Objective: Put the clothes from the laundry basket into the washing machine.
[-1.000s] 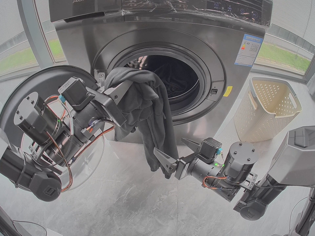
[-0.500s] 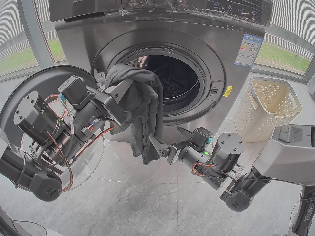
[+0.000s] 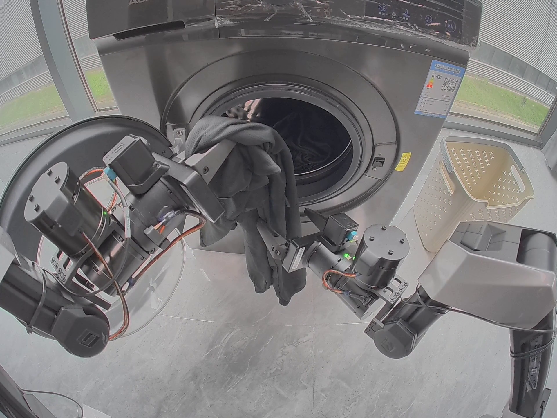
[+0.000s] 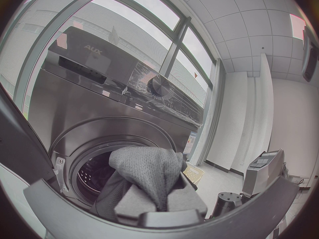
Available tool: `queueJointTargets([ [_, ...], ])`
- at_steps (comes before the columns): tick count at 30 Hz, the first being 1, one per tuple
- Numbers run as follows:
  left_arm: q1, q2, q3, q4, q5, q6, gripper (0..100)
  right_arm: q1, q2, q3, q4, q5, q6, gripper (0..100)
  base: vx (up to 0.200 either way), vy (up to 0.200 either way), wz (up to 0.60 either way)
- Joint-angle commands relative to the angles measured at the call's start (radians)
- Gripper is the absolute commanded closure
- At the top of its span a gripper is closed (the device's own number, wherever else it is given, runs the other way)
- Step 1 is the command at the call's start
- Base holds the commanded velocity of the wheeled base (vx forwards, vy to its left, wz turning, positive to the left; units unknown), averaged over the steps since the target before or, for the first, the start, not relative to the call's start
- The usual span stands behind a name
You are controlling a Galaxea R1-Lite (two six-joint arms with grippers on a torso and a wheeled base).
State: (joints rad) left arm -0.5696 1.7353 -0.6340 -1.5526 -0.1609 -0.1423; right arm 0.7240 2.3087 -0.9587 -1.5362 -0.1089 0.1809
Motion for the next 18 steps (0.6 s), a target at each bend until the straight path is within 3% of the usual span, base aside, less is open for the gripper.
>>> queueJointTargets([
  [1,0.002,0.000,0.004,-0.001,0.000,0.000,100,-0.032,0.032,-0.021,-0.007,-0.002,-0.001,0,0.000,0.000,0.00],
  [11,0.005,0.001,0.008,-0.001,0.000,0.000,100,-0.089,-0.063,0.023,-0.007,-0.002,0.000,0,0.000,0.000,0.00],
  [18,0.002,0.000,0.007,-0.001,0.000,-0.002,100,-0.097,-0.023,0.020,-0.007,-0.003,0.003,0,0.000,0.000,0.00],
])
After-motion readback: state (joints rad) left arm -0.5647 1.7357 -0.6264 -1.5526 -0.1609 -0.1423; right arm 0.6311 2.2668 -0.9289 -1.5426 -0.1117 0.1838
